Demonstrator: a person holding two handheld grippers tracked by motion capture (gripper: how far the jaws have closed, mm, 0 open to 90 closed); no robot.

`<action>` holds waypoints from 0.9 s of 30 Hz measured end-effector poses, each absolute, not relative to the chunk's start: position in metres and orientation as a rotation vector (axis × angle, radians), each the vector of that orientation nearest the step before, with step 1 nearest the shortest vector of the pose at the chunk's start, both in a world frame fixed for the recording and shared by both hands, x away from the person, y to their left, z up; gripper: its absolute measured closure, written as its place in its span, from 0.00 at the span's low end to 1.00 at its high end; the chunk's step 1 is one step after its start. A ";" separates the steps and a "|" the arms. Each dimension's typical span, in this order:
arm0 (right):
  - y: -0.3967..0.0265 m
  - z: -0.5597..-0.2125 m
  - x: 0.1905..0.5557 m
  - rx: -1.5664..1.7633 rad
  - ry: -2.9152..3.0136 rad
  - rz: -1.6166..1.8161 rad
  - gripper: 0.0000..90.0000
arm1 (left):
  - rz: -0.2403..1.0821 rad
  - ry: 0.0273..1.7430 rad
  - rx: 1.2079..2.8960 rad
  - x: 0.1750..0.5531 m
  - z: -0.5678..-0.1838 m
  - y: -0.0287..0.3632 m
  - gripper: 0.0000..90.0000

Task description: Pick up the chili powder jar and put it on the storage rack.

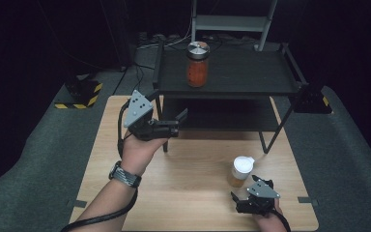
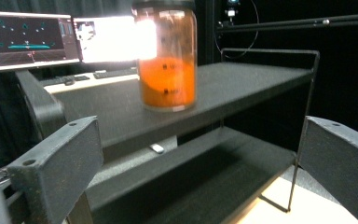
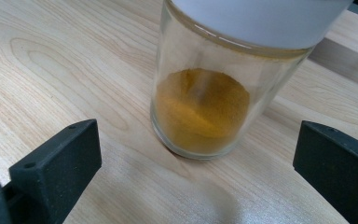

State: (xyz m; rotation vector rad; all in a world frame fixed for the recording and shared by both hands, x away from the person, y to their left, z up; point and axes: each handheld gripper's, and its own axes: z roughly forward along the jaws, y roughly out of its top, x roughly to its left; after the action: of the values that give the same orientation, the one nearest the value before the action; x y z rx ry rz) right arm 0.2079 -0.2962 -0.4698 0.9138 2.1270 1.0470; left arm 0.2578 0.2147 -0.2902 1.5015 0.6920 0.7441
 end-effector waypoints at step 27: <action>-0.295 -0.470 0.208 0.915 2.126 1.040 0.00 | 0.708 0.751 1.620 0.230 -0.375 0.231 0.00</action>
State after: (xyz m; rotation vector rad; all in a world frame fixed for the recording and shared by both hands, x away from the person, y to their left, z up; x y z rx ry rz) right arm 0.2077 -0.2951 -0.4696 0.9146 2.1264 1.0399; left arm 0.2300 0.2309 -0.3755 1.6200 0.7508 0.7076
